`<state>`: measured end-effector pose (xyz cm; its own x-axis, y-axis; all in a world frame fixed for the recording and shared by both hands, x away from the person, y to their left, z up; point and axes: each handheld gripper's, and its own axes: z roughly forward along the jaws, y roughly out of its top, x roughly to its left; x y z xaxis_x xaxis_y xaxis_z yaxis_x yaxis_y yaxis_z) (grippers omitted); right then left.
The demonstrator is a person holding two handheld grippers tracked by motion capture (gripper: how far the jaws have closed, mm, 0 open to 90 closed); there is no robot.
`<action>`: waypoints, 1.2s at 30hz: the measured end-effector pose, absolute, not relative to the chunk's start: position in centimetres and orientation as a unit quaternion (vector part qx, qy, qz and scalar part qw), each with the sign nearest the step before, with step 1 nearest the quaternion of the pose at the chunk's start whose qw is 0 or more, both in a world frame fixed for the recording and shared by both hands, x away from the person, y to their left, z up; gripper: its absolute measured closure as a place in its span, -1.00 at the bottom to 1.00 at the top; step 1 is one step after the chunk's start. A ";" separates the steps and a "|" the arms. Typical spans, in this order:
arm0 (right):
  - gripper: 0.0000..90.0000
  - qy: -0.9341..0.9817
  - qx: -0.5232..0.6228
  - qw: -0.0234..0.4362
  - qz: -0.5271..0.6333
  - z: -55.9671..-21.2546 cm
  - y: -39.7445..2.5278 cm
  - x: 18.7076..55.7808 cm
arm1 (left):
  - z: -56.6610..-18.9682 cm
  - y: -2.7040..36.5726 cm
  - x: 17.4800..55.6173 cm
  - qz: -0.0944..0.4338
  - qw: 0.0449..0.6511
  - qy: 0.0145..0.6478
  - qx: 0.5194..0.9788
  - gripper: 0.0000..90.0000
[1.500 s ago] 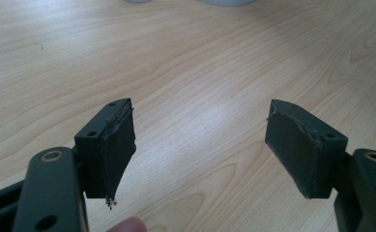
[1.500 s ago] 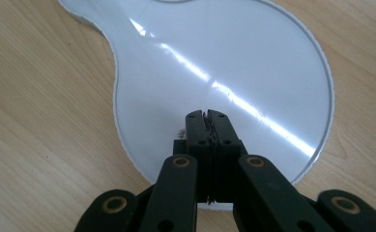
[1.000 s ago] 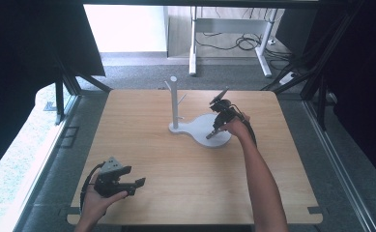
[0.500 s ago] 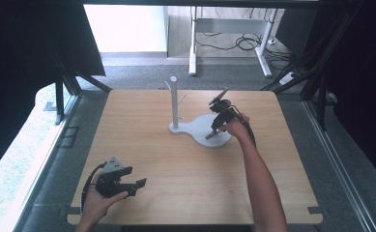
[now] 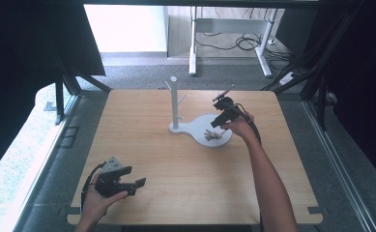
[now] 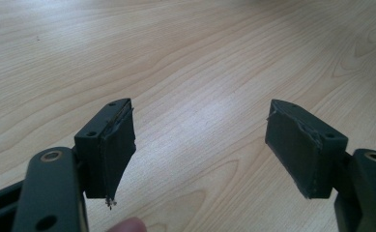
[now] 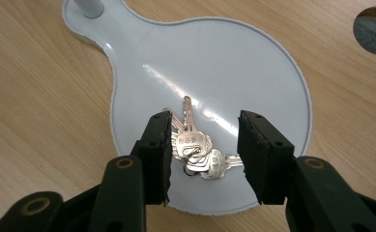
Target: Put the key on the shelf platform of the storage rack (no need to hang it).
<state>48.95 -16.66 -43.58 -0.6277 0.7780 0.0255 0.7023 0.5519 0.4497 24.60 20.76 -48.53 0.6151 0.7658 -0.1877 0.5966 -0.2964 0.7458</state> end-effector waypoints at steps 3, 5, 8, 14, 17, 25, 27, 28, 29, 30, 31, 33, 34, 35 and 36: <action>0.21 0.877 0.417 0.090 0.220 -43.1 -17.0 48.3 | -48.5 20.8 24.6 0.103 0.412 0.426 0.799 -0.42; 0.20 0.880 0.410 0.093 0.220 -42.9 -17.2 47.8 | -48.5 20.8 24.6 0.103 0.412 0.427 0.798 -0.42; 0.20 0.880 0.398 0.092 0.241 -42.3 -17.5 46.8 | -48.6 20.7 24.6 0.104 0.411 0.427 0.799 -0.42; 0.19 0.882 0.377 0.087 0.267 -41.8 -18.5 44.3 | -48.7 20.6 24.7 0.104 0.409 0.427 0.800 -0.42; 0.19 0.882 0.371 0.086 0.278 -41.9 -19.4 43.0 | -48.7 20.6 24.7 0.106 0.406 0.427 0.801 -0.42; 0.18 0.870 0.370 0.110 0.306 -42.6 -22.3 39.1 | -48.7 20.5 24.7 0.110 0.402 0.430 0.801 -0.42; 0.18 0.864 0.373 0.115 0.319 -42.8 -23.1 38.0 | -48.7 20.5 24.6 0.110 0.401 0.430 0.801 -0.42; 0.18 0.860 0.375 0.115 0.325 -43.0 -23.5 37.2 | -48.7 20.5 24.6 0.110 0.401 0.429 0.802 -0.42; 0.18 0.860 0.374 0.117 0.328 -43.2 -23.8 36.8 | -48.7 20.4 24.6 0.111 0.400 0.428 0.803 -0.42; 0.18 0.858 0.374 0.116 0.333 -43.4 -24.1 36.3 | -48.7 20.4 24.6 0.111 0.401 0.428 0.803 -0.42; 0.18 0.855 0.374 0.115 0.340 -43.5 -24.5 35.8 | -48.7 20.4 24.6 0.111 0.401 0.428 0.803 -0.41; 0.18 0.850 0.372 0.127 0.350 -43.9 -25.1 34.6 | -48.7 20.3 24.6 0.111 0.399 0.427 0.804 -0.42; 0.18 0.848 0.371 0.133 0.354 -44.1 -25.4 34.1 | -48.8 20.3 24.6 0.111 0.398 0.427 0.804 -0.41; 0.18 0.846 0.372 0.135 0.358 -44.3 -25.7 33.6 | -48.8 20.3 24.6 0.112 0.398 0.428 0.804 -0.42; 0.18 0.843 0.373 0.137 0.363 -44.5 -26.0 33.1 | -48.8 20.2 24.6 0.112 0.397 0.427 0.804 -0.42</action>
